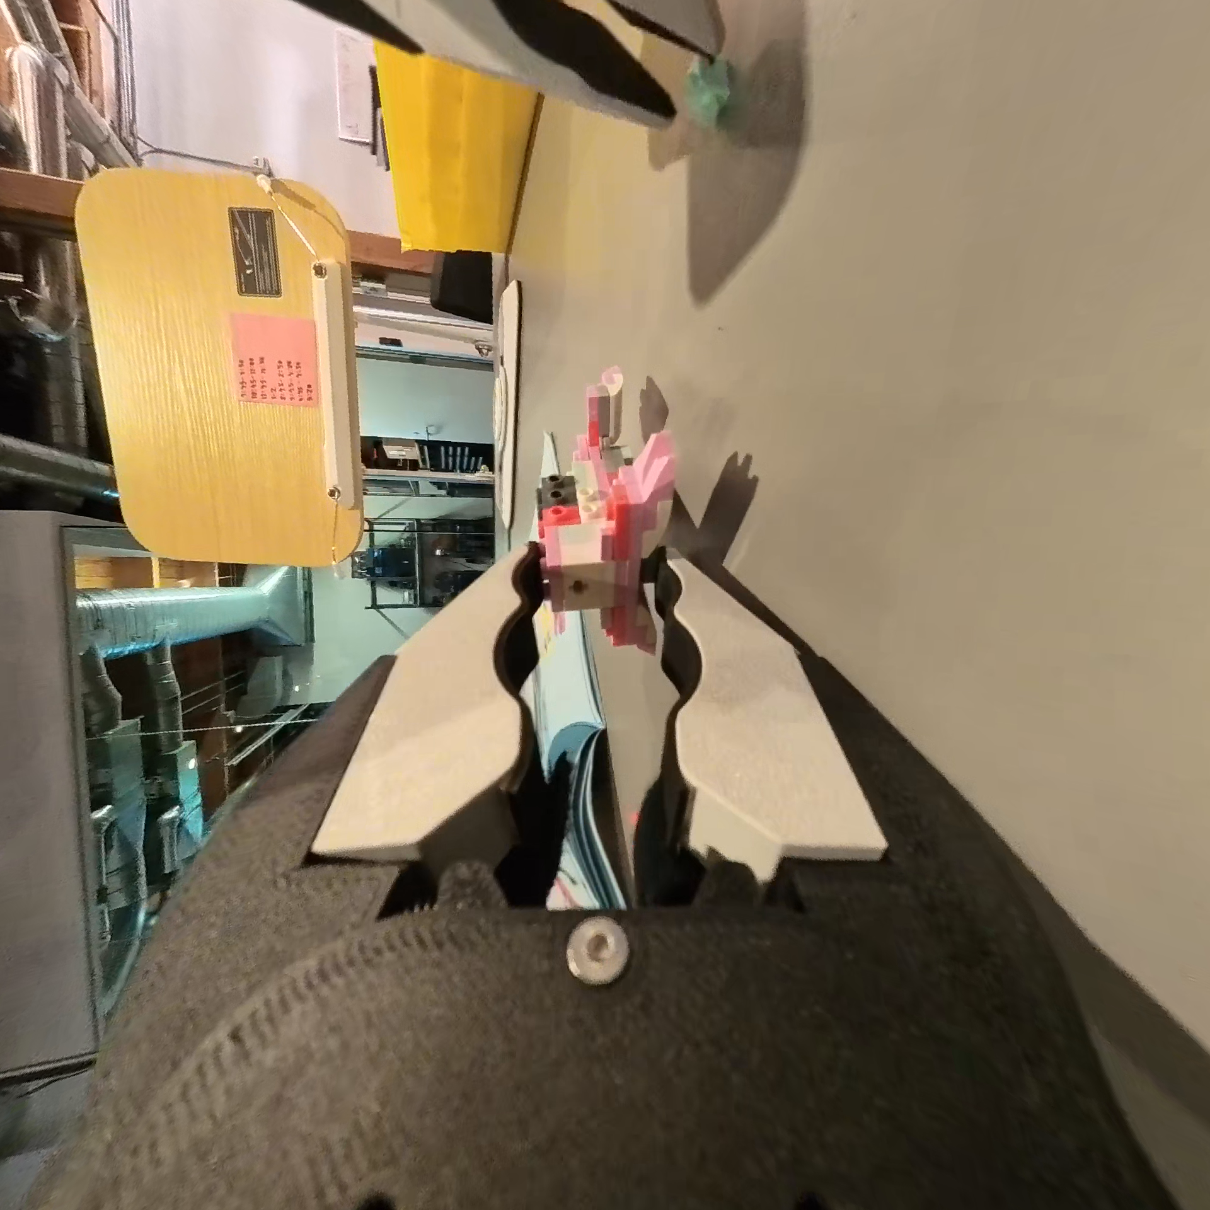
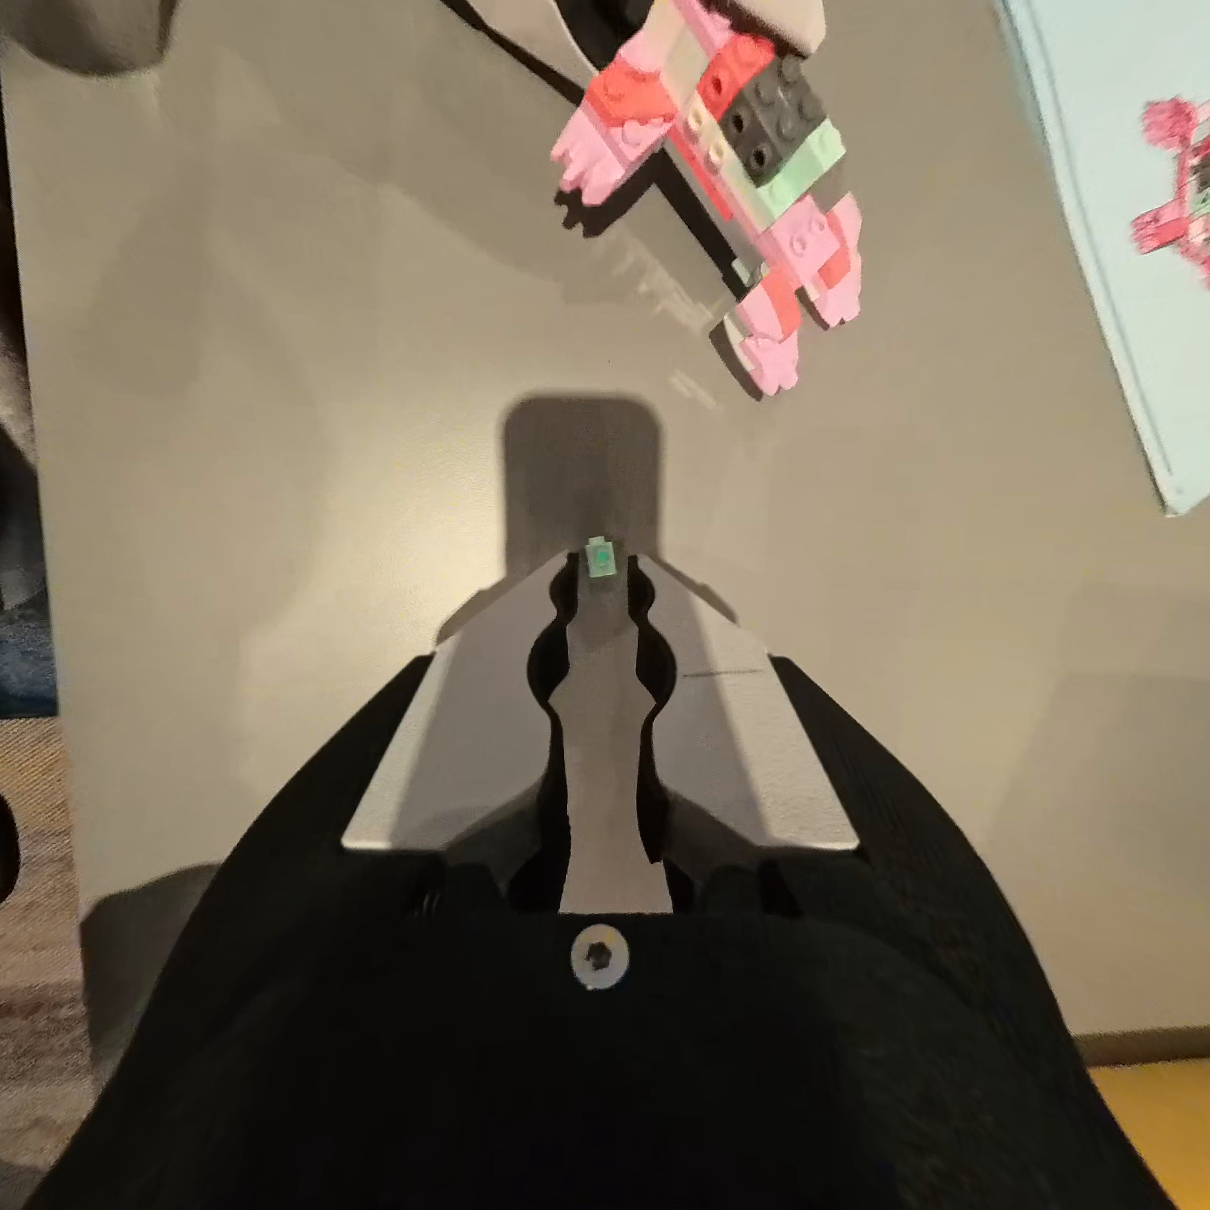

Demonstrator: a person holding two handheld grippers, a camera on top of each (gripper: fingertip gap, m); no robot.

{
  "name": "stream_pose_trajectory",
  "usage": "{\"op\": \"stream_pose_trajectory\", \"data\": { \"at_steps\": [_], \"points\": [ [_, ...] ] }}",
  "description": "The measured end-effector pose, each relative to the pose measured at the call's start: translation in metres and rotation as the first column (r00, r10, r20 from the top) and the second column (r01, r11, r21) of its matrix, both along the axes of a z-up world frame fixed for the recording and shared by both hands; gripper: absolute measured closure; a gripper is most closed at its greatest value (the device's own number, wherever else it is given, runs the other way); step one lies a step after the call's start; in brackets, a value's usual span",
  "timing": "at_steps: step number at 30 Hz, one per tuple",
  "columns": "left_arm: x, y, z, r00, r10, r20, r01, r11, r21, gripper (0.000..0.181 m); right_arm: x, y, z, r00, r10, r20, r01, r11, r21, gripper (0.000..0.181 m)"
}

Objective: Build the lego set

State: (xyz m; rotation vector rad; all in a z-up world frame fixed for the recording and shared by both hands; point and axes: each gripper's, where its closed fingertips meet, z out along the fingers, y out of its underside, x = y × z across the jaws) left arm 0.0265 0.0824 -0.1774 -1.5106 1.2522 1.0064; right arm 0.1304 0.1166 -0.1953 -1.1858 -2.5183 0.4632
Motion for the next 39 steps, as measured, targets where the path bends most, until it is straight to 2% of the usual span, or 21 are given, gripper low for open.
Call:
{"op": "stream_pose_trajectory", "data": {
  "at_steps": [5, 8, 10, 13, 15, 19, 24, 29, 33, 34, 35, 37, 39],
  "points": [
    [-0.001, -0.001, -0.001, 1.0, 0.006, 0.013, -0.006, 1.0, -0.009, 0.148, -0.003, 0.0, -0.001, 0.999, -0.026, 0.024, 0.027, 0.999, -0.031, 0.175],
    [-0.001, 0.003, 0.004, 0.995, 0.041, 0.088, -0.042, 0.999, 0.017, 0.148, -0.03, 0.005, 0.021, 0.977, -0.152, -0.151, 0.139, 0.986, -0.093, 0.175],
    [-0.002, 0.009, 0.016, 0.977, 0.084, 0.196, -0.096, 0.994, 0.051, 0.148, -0.057, 0.007, 0.05, 0.906, -0.272, -0.323, 0.216, 0.956, -0.199, 0.176],
    [-0.005, 0.019, 0.034, 0.897, 0.151, 0.415, -0.188, 0.981, 0.05, 0.148, -0.089, 0.005, 0.094, 0.738, -0.436, -0.515, 0.242, 0.884, -0.401, 0.176],
    [-0.006, 0.022, 0.05, 0.846, 0.161, 0.508, -0.235, 0.968, 0.086, 0.149, -0.102, 0.0, 0.11, 0.673, -0.522, -0.524, 0.223, 0.819, -0.529, 0.176],
    [-0.007, 0.022, 0.067, 0.778, 0.156, 0.608, -0.29, 0.949, 0.127, 0.149, -0.115, -0.004, 0.117, 0.643, -0.591, -0.488, 0.229, 0.756, -0.614, 0.176],
    [-0.007, 0.019, 0.072, 0.778, 0.133, 0.614, -0.285, 0.946, 0.156, 0.149, -0.116, -0.003, 0.12, 0.638, -0.604, -0.478, 0.265, 0.755, -0.6, 0.176],
    [-0.005, 0.018, 0.073, 0.788, 0.113, 0.605, -0.265, 0.95, 0.168, 0.149, -0.114, -0.004, 0.119, 0.685, -0.602, -0.409, 0.277, 0.735, -0.619, 0.176],
    [-0.013, 0.016, 0.072, 0.8, 0.132, 0.585, -0.279, 0.946, 0.167, 0.149, -0.102, 0.009, 0.126, 0.639, -0.589, -0.495, 0.305, 0.785, -0.54, 0.176],
    [-0.017, 0.015, 0.071, 0.809, 0.146, 0.57, -0.287, 0.944, 0.165, 0.149, -0.095, 0.013, 0.12, 0.645, -0.577, -0.501, 0.32, 0.8, -0.508, 0.176],
    [-0.023, 0.015, 0.069, 0.817, 0.163, 0.553, -0.298, 0.94, 0.163, 0.149, -0.086, 0.015, 0.107, 0.678, -0.549, -0.488, 0.328, 0.821, -0.467, 0.176],
    [-0.029, 0.014, 0.066, 0.82, 0.184, 0.542, -0.311, 0.938, 0.152, 0.149, -0.065, 0.018, 0.06, 0.782, -0.502, -0.37, 0.361, 0.849, -0.387, 0.175],
    [-0.029, 0.015, 0.064, 0.812, 0.181, 0.555, -0.303, 0.943, 0.136, 0.149, -0.047, 0.021, 0.022, 0.847, -0.454, -0.277, 0.356, 0.871, -0.338, 0.175]
  ]
}}
